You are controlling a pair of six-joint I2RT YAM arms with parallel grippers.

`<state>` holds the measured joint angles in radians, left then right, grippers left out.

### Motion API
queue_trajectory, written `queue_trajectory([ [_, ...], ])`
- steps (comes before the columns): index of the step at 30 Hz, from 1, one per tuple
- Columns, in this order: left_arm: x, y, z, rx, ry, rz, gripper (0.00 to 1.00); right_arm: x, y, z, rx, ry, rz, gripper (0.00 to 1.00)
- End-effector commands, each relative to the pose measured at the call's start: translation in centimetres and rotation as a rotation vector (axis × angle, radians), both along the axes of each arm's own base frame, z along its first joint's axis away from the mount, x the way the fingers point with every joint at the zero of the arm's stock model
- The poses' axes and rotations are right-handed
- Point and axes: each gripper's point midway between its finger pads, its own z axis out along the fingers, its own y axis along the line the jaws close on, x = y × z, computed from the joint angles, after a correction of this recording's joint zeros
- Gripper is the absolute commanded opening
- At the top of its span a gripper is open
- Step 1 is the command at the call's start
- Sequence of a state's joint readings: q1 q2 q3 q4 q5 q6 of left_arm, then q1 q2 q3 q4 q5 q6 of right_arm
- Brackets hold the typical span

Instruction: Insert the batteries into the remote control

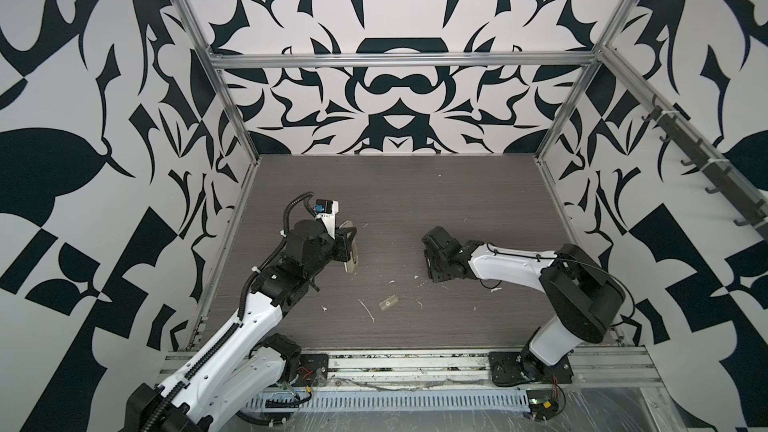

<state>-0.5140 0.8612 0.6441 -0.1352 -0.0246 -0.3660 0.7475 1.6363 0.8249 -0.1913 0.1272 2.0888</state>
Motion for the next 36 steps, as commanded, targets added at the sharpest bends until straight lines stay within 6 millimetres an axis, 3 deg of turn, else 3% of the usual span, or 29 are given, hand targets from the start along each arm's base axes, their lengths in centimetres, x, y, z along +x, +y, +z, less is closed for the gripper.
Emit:
queue_trajectory([
  [1, 0.1, 0.1, 1.0, -0.009, -0.043, 0.004, 0.00, -4.6, -3.1, -2.9, -0.075, 0.201, -0.091, 0.43],
  [11, -0.1, 0.3, 1.3, -0.014, -0.055, 0.012, 0.00, -4.6, -5.5, -1.9, -0.120, 0.185, -0.105, 0.42],
  [21, 0.0, 0.5, 1.0, -0.004, -0.050, 0.018, 0.00, -2.8, -4.8, -1.4, -0.089, 0.163, -0.086, 0.42],
  [29, -0.1, 0.9, 1.5, 0.003, -0.075, 0.032, 0.00, -3.9, -6.0, 0.5, -0.109, 0.169, -0.068, 0.52],
  [33, -0.5, 0.9, 2.2, -0.016, -0.094, 0.026, 0.00, -2.4, -5.7, 2.5, -0.145, 0.155, 0.099, 0.59],
  [36, -0.7, 0.7, 2.6, -0.034, -0.100, 0.013, 0.00, 0.3, -4.8, 4.5, -0.210, 0.074, 0.318, 0.61],
])
